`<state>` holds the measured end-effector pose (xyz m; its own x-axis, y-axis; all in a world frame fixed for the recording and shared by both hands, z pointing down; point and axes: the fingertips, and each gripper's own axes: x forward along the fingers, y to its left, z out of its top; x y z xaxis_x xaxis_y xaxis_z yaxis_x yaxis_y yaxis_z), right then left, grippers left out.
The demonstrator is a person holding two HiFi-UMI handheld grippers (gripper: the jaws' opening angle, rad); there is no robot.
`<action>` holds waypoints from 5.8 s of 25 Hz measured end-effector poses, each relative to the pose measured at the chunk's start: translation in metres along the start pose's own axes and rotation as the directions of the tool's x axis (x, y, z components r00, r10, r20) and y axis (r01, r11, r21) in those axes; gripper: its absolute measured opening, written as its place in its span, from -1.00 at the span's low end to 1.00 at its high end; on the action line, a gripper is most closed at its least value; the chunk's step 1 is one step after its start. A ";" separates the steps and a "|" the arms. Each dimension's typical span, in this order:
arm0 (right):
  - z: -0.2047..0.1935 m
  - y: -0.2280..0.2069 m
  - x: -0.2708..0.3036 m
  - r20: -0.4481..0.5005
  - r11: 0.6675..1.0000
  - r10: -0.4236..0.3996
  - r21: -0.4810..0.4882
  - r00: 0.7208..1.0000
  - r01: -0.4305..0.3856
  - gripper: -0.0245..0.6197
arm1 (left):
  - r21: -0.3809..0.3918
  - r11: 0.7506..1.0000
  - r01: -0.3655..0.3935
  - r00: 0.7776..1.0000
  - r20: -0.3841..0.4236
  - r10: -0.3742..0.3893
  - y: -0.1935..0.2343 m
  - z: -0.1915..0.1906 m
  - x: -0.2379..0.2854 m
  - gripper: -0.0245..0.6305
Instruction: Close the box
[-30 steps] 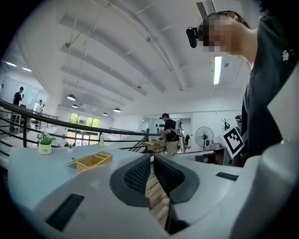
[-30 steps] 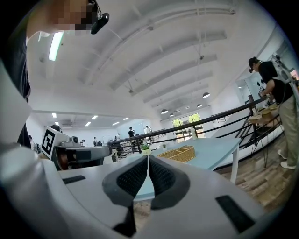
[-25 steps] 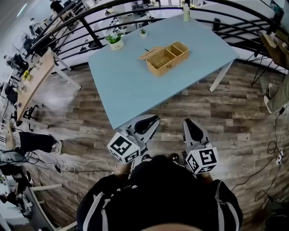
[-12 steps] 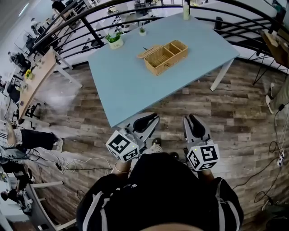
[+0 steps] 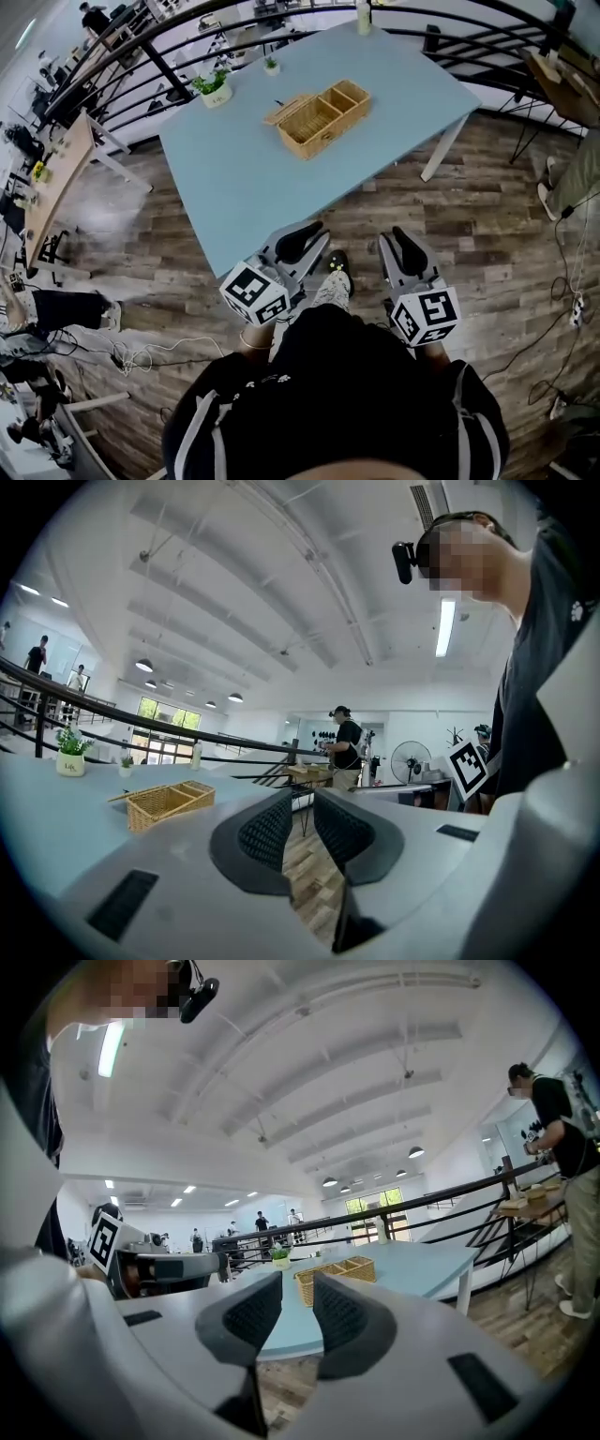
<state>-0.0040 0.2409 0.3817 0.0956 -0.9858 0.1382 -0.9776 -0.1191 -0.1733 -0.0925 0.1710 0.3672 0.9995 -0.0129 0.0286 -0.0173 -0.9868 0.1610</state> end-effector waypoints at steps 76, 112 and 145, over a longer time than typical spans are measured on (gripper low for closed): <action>0.043 -0.102 0.451 -0.345 0.889 0.417 -0.040 0.841 -0.457 -0.56 | -0.482 0.715 -0.506 0.845 -0.114 0.522 0.401 -0.041 0.065 -0.58; 0.007 -0.121 0.499 -0.410 0.885 0.465 0.175 0.785 -0.432 -0.55 | -0.927 0.325 -0.188 0.878 -0.011 0.479 0.498 -0.124 0.092 -0.53; 0.025 -0.124 0.500 -0.341 0.879 0.475 0.133 0.811 -0.459 -0.58 | -0.615 0.666 -0.422 0.824 0.045 0.564 0.491 -0.036 0.086 -0.73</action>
<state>0.1699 -0.2397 0.4481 -0.4507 -0.8157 0.3627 -0.8780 0.3317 -0.3451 -0.0157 -0.3089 0.4841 0.8152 -0.5750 0.0696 -0.4495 -0.5522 0.7022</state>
